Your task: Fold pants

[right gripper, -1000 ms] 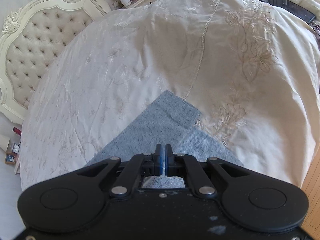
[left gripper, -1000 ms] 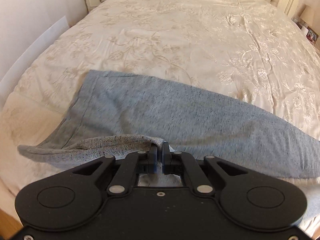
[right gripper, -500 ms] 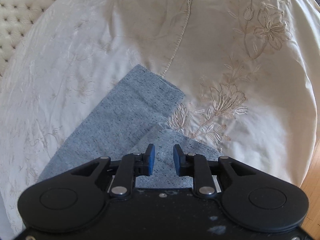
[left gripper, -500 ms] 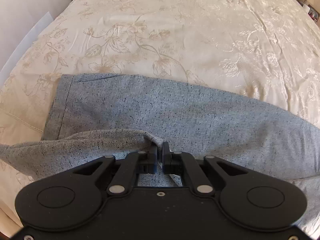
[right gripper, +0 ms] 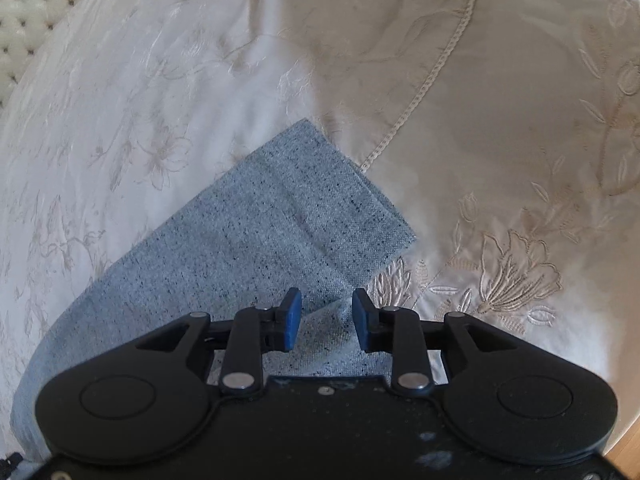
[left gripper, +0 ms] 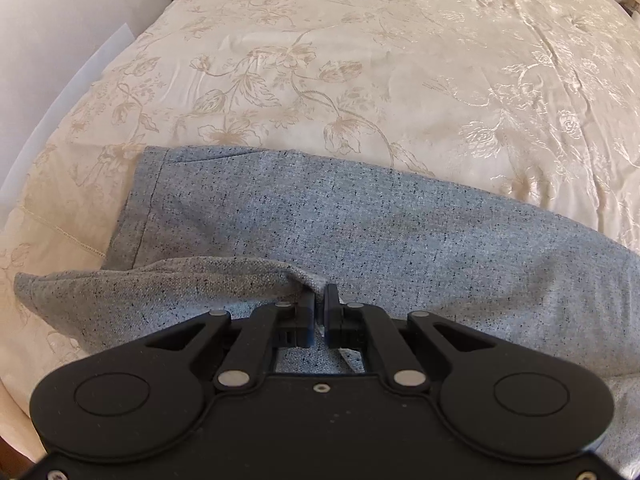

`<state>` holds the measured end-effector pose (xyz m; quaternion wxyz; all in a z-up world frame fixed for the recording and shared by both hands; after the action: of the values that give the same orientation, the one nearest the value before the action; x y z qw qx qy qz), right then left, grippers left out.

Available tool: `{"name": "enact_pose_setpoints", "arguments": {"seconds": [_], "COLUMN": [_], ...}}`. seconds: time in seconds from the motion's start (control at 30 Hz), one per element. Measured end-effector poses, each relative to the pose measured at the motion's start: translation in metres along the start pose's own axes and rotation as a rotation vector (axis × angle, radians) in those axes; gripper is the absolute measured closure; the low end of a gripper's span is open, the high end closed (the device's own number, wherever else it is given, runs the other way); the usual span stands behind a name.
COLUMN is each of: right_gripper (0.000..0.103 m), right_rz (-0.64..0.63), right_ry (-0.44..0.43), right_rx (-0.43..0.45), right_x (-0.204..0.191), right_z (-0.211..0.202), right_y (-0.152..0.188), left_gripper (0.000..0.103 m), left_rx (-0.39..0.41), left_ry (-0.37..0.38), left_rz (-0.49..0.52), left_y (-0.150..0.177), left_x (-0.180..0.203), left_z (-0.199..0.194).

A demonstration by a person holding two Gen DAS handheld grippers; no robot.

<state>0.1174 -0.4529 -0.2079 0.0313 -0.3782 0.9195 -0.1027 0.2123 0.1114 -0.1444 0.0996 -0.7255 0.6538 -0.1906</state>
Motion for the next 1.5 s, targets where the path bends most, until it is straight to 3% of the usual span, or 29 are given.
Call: {"name": "enact_pose_setpoints", "arguments": {"seconds": [0.1,0.17,0.2,0.23,0.5,0.67,0.87,1.13,1.3,1.5], "right_gripper": [0.071,0.077,0.094,0.098,0.099,0.099,0.099,0.099,0.097,0.08], "right_rz": [-0.067,-0.117,-0.14,-0.155,-0.03,0.057,0.063,0.015,-0.013,0.038], "right_ry": [-0.022,-0.03,-0.039,-0.054,-0.13,-0.124,-0.076,0.044,0.05,-0.027], "right_rx": [-0.029,-0.021,-0.008,0.001,0.1,0.175,0.164,0.09,0.085,0.15], "right_x": [-0.005,-0.007,-0.008,-0.007,0.018,0.023,-0.011,-0.049,-0.051,-0.023], "right_z": [0.005,0.004,0.001,-0.003,-0.069,-0.093,-0.048,0.034,0.048,0.02], "right_y": [0.004,0.008,0.01,0.012,0.016,-0.02,-0.078,-0.107,-0.11,-0.117], "left_gripper": [0.098,0.098,0.098,0.098,0.098,0.098,0.097,0.097,0.097,0.097], "left_rx": [0.003,0.004,0.006,0.008,0.04,0.047,-0.015,-0.067,-0.072,-0.025], "left_ry": [-0.019,-0.026,-0.03,-0.032,-0.009,0.005,0.02,-0.048,-0.071,-0.084], "left_rz": [-0.001,-0.002,-0.003,-0.005,-0.024,0.008,0.041,0.055,0.027,-0.038], "left_y": [0.001,0.002,0.003,0.003,-0.007,-0.038,-0.069,-0.087,-0.087,-0.089], "left_x": [0.001,0.002,0.002,0.002,0.007,0.017,0.035,0.046,0.039,0.035], "left_z": [0.0,0.0,-0.001,-0.003,-0.035,-0.025,0.042,0.109,0.127,0.121]}}
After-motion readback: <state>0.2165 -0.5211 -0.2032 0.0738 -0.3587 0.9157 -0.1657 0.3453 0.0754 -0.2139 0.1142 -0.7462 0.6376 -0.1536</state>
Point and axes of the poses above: each gripper's, at about its wrist camera, not at the fingertips, and z roughly the way its jaws point, x to its right, y to its underside, the point moved 5 cm from there along z, roughly the way its jaws point, and after that the axes turned 15 degrees about y, right-handed, at the moved point
